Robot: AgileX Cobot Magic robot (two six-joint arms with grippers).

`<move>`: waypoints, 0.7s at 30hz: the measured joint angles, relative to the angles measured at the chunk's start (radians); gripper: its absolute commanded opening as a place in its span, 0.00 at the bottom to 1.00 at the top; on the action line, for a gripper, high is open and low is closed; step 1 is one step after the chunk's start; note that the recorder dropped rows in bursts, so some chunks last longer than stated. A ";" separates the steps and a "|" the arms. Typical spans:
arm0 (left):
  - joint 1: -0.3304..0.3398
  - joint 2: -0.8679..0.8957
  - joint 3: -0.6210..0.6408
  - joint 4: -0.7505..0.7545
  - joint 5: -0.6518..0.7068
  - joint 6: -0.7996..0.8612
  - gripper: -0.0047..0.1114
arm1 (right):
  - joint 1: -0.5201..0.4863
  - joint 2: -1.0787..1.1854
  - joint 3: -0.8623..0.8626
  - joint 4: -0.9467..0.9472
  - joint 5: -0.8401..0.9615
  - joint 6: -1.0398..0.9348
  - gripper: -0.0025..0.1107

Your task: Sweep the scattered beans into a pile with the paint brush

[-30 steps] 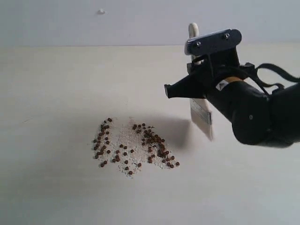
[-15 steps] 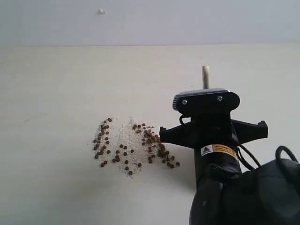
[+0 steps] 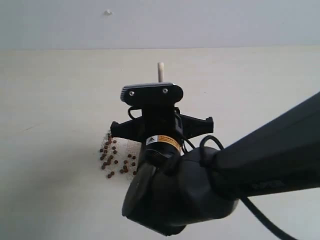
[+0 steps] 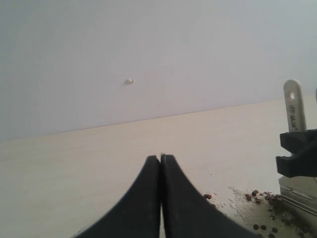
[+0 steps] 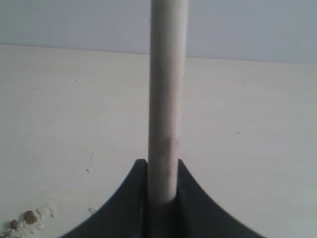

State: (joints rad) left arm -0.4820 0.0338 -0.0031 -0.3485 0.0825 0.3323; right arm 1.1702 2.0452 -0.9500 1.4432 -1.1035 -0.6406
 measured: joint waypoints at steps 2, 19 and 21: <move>0.000 0.000 0.000 0.000 0.000 0.000 0.04 | 0.000 0.011 -0.036 0.005 0.007 -0.022 0.02; 0.000 0.000 0.000 0.000 0.000 0.000 0.04 | 0.004 -0.145 -0.037 0.014 0.093 -0.237 0.02; 0.000 0.000 0.000 0.000 0.000 0.000 0.04 | 0.004 -0.148 -0.011 -0.074 0.090 -0.091 0.02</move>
State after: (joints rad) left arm -0.4820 0.0338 -0.0031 -0.3485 0.0825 0.3323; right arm 1.1741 1.8968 -0.9609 1.3688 -1.0132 -0.7313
